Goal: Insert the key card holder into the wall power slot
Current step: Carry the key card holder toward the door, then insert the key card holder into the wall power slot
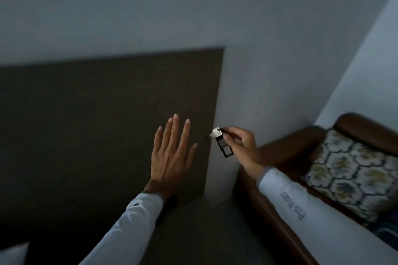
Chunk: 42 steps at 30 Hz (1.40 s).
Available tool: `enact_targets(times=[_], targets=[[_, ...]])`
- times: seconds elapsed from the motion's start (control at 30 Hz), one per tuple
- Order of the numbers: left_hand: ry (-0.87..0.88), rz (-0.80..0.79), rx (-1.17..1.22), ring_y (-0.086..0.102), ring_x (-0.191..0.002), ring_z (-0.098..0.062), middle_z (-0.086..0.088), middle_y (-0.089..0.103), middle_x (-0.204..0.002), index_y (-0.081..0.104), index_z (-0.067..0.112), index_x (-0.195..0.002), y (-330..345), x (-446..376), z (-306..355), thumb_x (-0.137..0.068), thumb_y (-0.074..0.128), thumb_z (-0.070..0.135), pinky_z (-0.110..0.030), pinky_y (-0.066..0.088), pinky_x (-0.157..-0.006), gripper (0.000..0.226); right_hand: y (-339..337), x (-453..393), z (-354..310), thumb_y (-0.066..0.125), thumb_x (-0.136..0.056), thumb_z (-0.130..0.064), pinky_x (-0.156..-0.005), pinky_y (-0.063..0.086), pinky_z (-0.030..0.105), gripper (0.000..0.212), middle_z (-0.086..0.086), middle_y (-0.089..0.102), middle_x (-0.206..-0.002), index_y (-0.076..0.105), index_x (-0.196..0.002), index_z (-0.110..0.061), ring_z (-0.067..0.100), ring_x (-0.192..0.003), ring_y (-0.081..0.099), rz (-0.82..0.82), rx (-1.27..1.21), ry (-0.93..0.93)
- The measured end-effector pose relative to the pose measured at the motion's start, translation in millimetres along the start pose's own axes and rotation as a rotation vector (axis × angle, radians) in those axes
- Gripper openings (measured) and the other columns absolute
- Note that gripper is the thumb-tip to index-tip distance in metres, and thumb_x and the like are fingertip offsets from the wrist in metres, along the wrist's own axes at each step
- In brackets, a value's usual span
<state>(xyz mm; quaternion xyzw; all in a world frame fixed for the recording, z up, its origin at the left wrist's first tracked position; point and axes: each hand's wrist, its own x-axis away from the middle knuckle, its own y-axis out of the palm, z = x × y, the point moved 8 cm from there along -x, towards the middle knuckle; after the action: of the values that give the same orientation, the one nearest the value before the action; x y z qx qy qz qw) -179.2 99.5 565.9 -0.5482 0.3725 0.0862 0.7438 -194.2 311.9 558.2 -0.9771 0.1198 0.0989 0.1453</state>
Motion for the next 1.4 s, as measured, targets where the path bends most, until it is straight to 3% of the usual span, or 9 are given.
enact_targets(times=[0.23, 0.43, 0.53, 0.63, 0.7, 0.9, 1.03, 1.2, 1.4], targets=[[0.247, 0.201, 0.108, 0.037, -0.153, -0.041, -0.026, 0.037, -0.165, 0.038, 0.011, -0.159, -107, -131, 158, -0.106, 0.04, 0.045, -0.062, 0.038, -0.122, 0.063, -204, 25, -165, 0.065, -0.089, 0.0, -0.075, 0.053, 0.01, 0.02, 0.003, 0.073, -0.096, 0.069, -0.107, -0.007, -0.006, -0.082, 0.068, 0.255, 0.038, -0.208], [0.423, 0.278, 0.243, 0.033, -0.155, -0.038, -0.023, 0.033, -0.168, 0.034, 0.013, -0.161, -158, -160, 347, -0.107, 0.038, 0.045, -0.06, 0.033, -0.125, 0.063, -387, 115, -226, 0.061, -0.09, 0.001, -0.088, 0.055, 0.039, 0.017, 0.021, 0.074, -0.104, 0.069, -0.105, -0.004, 0.025, -0.092, 0.07, 0.515, 0.061, -0.24], [0.489, 0.306, 0.314, 0.036, -0.154, -0.04, -0.024, 0.034, -0.168, 0.035, 0.012, -0.161, -177, -154, 450, -0.108, 0.036, 0.046, -0.061, 0.034, -0.124, 0.063, -476, 171, -234, 0.061, -0.091, 0.002, -0.084, 0.057, 0.039, 0.015, 0.03, 0.071, -0.107, 0.068, -0.104, -0.001, 0.026, -0.088, 0.069, 0.611, 0.038, -0.208], [0.552, 0.338, 0.358, 0.036, -0.154, -0.039, -0.022, 0.034, -0.168, 0.033, 0.014, -0.162, -191, -137, 555, -0.109, 0.035, 0.047, -0.06, 0.034, -0.123, 0.062, -568, 229, -236, 0.06, -0.092, 0.003, -0.065, 0.06, 0.019, 0.02, 0.024, 0.071, -0.1, 0.066, -0.11, 0.006, 0.012, -0.075, 0.073, 0.674, 0.043, -0.173], [0.591, 0.353, 0.385, 0.033, -0.156, -0.037, -0.022, 0.031, -0.17, 0.03, 0.014, -0.163, -201, -124, 628, -0.109, 0.033, 0.048, -0.059, 0.033, -0.124, 0.063, -632, 271, -237, 0.06, -0.092, 0.003, -0.059, 0.057, 0.015, 0.02, 0.019, 0.071, -0.099, 0.065, -0.111, 0.006, 0.016, -0.08, 0.072, 0.725, 0.08, -0.145], [0.663, 0.333, 0.446, 0.024, -0.159, -0.035, -0.021, 0.023, -0.172, 0.022, 0.015, -0.165, -220, -89, 816, -0.109, 0.023, 0.052, -0.059, 0.029, -0.127, 0.067, -806, 378, -241, 0.063, -0.091, -0.001, -0.079, 0.06, 0.04, 0.02, 0.026, 0.07, -0.11, 0.065, -0.11, 0.004, 0.034, -0.098, 0.069, 0.864, 0.182, -0.101], [0.703, 0.318, 0.48, 0.023, -0.159, -0.036, -0.022, 0.022, -0.172, 0.022, 0.015, -0.165, -227, -76, 912, -0.108, 0.022, 0.054, -0.06, 0.028, -0.128, 0.069, -894, 433, -246, 0.063, -0.09, 0.002, -0.06, 0.06, 0.024, 0.021, 0.021, 0.066, -0.1, 0.063, -0.11, 0.009, 0.025, -0.086, 0.066, 0.958, 0.259, -0.094], [0.752, 0.329, 0.515, 0.026, -0.158, -0.038, -0.023, 0.025, -0.172, 0.023, 0.014, -0.165, -222, -68, 1012, -0.108, 0.021, 0.054, -0.06, 0.029, -0.127, 0.069, -989, 485, -241, 0.067, -0.086, 0.002, -0.088, 0.059, 0.051, 0.016, 0.02, 0.07, -0.095, 0.068, -0.102, 0.006, 0.028, -0.089, 0.066, 1.089, 0.345, -0.08], [0.791, 0.341, 0.559, 0.027, -0.157, -0.038, -0.022, 0.027, -0.171, 0.027, 0.014, -0.164, -188, -73, 1126, -0.107, 0.024, 0.055, -0.061, 0.03, -0.126, 0.07, -1088, 516, -215, 0.07, -0.085, -0.003, -0.083, 0.06, 0.058, 0.011, 0.01, 0.07, -0.085, 0.068, -0.093, -0.009, 0.032, -0.086, 0.07, 1.168, 0.384, -0.043]])
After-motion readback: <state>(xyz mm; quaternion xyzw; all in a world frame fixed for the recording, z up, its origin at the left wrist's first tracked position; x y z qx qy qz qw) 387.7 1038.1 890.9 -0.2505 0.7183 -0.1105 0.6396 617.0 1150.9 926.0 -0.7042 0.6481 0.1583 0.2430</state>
